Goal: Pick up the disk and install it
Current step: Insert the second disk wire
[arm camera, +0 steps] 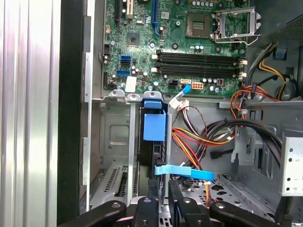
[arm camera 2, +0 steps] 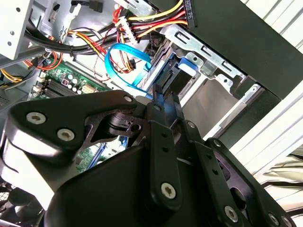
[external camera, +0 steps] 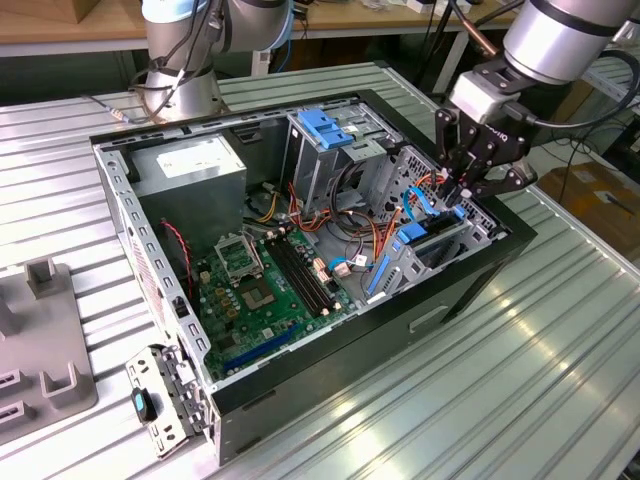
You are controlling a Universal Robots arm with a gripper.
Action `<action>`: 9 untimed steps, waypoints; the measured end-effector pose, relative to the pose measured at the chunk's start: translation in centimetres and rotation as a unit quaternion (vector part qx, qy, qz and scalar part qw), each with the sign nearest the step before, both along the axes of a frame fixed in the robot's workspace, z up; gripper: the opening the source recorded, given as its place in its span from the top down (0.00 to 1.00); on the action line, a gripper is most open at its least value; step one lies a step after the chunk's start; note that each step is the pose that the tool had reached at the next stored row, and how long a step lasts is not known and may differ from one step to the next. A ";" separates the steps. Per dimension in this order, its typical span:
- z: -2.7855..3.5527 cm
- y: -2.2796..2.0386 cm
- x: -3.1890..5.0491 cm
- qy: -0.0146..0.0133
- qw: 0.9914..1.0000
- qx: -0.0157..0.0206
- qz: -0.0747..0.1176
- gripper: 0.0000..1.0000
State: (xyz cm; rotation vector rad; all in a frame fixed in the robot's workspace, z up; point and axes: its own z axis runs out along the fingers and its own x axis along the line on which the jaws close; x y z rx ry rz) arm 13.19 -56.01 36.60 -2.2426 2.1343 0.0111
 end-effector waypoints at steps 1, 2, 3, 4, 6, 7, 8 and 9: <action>0.00 0.00 0.06 0.000 1.000 0.000 0.000 0.76; 0.00 0.00 0.06 0.000 1.000 0.000 0.000 0.76; 0.00 0.00 0.07 0.000 1.000 0.000 0.000 0.76; 0.00 0.00 0.07 0.000 1.000 0.000 0.000 0.76; -0.01 0.01 0.08 0.000 1.000 0.000 0.000 0.76; 0.00 0.03 0.17 0.000 1.000 0.000 0.000 0.76; 0.00 0.04 0.20 0.000 1.000 0.000 0.001 0.76; 0.00 0.05 0.23 0.000 1.000 0.000 0.002 0.76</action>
